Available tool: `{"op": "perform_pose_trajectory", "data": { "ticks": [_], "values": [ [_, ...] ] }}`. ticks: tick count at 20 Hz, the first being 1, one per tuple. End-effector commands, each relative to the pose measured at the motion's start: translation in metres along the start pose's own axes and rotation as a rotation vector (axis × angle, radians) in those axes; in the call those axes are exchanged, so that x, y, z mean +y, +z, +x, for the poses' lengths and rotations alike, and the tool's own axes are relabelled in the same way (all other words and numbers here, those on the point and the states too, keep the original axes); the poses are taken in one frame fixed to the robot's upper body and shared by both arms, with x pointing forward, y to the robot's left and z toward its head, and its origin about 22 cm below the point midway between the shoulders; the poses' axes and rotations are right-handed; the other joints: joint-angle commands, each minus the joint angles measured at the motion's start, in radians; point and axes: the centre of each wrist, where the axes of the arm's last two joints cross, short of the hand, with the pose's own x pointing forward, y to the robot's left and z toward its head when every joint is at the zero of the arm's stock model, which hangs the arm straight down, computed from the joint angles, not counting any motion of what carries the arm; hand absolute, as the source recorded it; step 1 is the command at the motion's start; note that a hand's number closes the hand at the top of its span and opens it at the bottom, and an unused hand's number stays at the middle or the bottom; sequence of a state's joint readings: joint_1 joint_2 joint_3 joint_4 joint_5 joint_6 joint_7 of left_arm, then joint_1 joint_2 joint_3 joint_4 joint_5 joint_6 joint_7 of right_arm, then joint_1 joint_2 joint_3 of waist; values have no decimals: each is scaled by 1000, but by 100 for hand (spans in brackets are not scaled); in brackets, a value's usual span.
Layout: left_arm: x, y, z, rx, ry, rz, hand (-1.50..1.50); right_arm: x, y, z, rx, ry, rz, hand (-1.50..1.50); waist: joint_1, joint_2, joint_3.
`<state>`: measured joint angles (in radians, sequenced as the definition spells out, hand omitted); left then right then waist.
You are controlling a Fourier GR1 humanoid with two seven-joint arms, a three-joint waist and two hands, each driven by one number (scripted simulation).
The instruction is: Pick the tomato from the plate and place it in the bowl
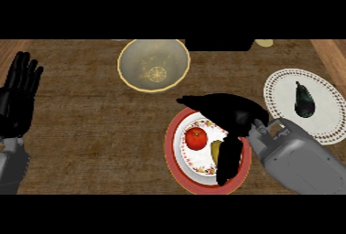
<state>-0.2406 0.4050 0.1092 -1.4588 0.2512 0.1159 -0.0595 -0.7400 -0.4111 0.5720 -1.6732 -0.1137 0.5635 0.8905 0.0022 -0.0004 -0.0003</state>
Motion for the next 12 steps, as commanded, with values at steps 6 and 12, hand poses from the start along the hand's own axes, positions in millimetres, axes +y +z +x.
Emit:
{"op": "perform_pose_trajectory", "data": {
  "ticks": [6,12],
  "values": [
    [-7,-6,-9,14,19,-4,0,33,-40,-17,106,-4,32,-150,0,2,0],
    [10,4,2,9,3,-19,0,50,-44,-37,109,1,25,-150,1,0,0]
  ]
}}
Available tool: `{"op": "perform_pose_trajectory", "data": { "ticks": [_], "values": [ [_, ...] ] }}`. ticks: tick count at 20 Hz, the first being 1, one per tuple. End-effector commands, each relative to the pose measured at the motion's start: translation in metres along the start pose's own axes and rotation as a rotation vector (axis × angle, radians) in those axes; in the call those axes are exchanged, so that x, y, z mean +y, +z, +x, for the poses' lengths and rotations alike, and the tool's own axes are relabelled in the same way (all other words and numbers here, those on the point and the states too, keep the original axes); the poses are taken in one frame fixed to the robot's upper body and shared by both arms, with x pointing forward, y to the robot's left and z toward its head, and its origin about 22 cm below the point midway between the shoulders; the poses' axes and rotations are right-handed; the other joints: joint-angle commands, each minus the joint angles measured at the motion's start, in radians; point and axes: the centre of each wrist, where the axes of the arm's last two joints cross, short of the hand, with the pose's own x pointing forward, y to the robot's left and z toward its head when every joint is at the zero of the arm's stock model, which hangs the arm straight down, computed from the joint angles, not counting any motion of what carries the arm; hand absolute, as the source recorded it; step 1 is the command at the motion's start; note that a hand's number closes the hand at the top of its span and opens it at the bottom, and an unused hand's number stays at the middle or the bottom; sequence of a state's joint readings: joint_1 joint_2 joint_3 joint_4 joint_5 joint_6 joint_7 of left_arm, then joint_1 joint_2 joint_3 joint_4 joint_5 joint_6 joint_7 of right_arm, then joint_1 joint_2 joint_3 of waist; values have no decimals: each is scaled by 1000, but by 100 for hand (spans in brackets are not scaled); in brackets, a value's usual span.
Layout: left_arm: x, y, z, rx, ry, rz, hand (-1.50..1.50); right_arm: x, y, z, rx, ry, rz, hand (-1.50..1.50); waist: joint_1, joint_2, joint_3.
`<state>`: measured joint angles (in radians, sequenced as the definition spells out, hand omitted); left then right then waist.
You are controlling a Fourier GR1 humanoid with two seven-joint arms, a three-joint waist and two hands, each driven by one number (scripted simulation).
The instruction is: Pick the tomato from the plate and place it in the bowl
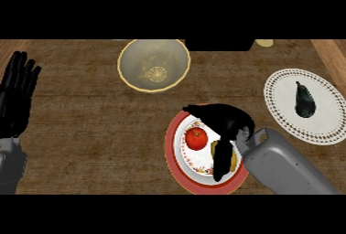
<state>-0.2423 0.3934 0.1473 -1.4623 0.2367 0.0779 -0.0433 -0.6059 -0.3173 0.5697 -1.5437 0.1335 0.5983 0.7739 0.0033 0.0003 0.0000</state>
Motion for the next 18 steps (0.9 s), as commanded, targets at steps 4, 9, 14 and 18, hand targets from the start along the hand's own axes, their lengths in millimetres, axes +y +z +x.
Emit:
{"op": "perform_pose_trajectory", "data": {
  "ticks": [4,9,14,18],
  "values": [
    [-6,6,-11,-15,0,4,0,24,-19,-19,-42,-2,-12,-150,-1,0,0],
    [-4,-6,-4,-14,-9,-7,0,9,-39,-30,-79,-3,-15,-150,0,1,0],
    [-3,-12,18,-14,-4,16,0,41,-51,-27,-37,15,13,-150,0,0,0],
    [0,8,4,-19,-6,18,0,41,-56,-23,-36,28,29,-150,1,-1,0]
  ]
}}
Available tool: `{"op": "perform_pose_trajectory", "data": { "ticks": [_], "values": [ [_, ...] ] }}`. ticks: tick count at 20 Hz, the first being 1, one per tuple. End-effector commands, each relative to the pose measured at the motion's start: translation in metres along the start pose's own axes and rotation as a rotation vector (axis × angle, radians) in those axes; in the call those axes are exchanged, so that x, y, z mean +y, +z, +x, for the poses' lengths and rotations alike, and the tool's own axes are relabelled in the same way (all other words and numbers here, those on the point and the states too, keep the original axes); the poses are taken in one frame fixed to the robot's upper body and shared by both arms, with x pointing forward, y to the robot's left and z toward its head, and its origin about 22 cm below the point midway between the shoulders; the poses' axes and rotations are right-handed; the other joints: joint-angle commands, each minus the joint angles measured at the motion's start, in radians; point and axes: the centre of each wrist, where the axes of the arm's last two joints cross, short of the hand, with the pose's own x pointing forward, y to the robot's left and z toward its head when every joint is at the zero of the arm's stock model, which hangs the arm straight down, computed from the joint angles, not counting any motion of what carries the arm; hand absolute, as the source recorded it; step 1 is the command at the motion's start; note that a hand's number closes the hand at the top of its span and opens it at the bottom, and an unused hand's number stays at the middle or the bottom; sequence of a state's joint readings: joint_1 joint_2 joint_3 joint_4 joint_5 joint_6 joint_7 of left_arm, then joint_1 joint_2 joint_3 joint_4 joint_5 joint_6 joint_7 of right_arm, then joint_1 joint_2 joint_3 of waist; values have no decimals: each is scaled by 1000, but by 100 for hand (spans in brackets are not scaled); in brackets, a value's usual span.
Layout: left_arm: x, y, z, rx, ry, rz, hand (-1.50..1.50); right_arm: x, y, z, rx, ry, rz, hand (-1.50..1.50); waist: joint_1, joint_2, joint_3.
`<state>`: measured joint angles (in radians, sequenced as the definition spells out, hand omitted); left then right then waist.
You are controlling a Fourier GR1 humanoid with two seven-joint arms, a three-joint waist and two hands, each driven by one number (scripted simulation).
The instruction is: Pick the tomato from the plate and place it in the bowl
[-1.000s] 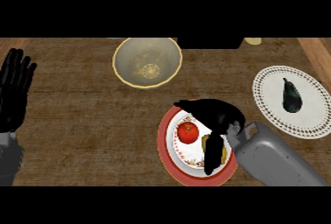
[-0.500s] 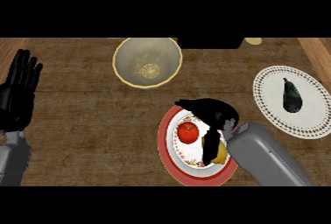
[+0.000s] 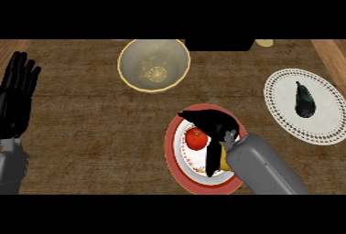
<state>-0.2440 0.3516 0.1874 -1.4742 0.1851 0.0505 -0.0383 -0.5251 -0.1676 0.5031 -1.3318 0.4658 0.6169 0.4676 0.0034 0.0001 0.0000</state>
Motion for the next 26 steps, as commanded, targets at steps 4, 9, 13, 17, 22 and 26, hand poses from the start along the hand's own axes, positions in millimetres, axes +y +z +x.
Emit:
{"op": "perform_pose_trajectory", "data": {
  "ticks": [4,9,13,17,22,26],
  "values": [
    [-11,-4,-17,9,8,-14,0,8,-17,-1,19,27,25,-150,-2,1,0],
    [-15,-8,0,3,12,-3,0,10,-29,-19,49,-8,36,-150,-1,1,0],
    [2,-2,7,3,9,1,0,23,-36,-20,88,-7,29,-150,1,1,0],
    [-1,-5,-8,7,5,13,0,27,-43,-14,97,20,45,-150,-1,1,0],
    [10,15,-9,-1,6,0,0,41,-40,-32,4,24,-80,150,2,0,0],
    [14,5,-1,15,-2,-13,0,36,-49,-10,-8,54,-98,150,1,0,0]
  ]
}}
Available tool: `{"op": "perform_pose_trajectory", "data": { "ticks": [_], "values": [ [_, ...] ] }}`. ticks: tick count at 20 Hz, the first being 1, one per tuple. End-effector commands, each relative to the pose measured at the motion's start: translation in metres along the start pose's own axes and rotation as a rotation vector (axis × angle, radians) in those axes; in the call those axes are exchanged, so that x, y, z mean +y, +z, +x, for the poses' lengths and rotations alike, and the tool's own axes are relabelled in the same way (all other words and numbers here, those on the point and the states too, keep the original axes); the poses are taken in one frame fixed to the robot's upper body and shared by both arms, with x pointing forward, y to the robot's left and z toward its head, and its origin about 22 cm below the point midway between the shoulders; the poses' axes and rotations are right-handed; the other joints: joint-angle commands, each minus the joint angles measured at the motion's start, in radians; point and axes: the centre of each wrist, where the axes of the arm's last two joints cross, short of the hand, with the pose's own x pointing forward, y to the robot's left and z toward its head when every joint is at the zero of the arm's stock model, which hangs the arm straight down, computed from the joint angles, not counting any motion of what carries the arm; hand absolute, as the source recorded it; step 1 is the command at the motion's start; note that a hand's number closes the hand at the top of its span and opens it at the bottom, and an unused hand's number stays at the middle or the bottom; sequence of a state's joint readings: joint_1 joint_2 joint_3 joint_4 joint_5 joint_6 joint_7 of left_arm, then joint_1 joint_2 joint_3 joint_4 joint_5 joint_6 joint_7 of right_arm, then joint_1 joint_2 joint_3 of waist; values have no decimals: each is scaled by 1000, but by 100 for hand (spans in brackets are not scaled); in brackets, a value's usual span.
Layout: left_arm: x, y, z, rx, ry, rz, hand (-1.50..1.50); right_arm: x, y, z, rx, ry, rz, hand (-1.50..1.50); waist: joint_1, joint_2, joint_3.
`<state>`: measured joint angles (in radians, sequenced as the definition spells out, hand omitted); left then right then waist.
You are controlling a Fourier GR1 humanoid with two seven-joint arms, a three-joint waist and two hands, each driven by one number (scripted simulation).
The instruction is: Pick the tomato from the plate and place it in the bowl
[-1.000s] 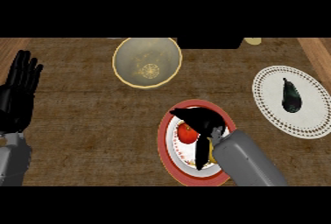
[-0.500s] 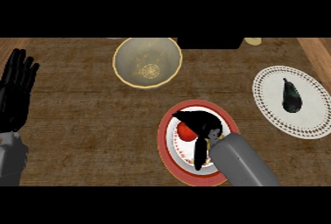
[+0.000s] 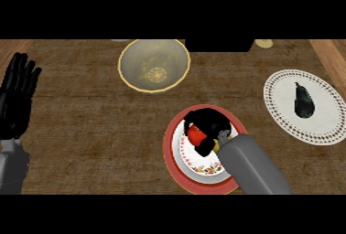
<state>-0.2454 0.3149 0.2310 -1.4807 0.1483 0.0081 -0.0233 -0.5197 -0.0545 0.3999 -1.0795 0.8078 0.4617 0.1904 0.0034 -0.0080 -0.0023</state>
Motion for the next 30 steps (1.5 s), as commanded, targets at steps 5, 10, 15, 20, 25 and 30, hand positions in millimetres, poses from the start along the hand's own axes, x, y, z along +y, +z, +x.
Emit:
{"op": "perform_pose_trajectory", "data": {
  "ticks": [5,10,15,20,25,30],
  "values": [
    [-3,-5,5,3,4,9,0,-39,35,-97,113,42,-122,150,-3,10,3],
    [-5,-2,6,3,9,-12,0,-100,119,-209,417,75,-311,150,6,23,5],
    [-4,-10,2,-9,15,-36,0,-113,133,-246,422,110,-419,150,30,25,4],
    [-7,-10,-3,-5,13,-35,0,-165,151,-240,447,125,-597,150,24,19,3],
    [-5,-14,16,-3,-3,4,0,-198,171,-224,228,73,-674,150,3,8,3],
    [-8,-6,5,6,2,5,0,-243,183,-177,61,106,-780,150,-4,3,1]
  ]
}}
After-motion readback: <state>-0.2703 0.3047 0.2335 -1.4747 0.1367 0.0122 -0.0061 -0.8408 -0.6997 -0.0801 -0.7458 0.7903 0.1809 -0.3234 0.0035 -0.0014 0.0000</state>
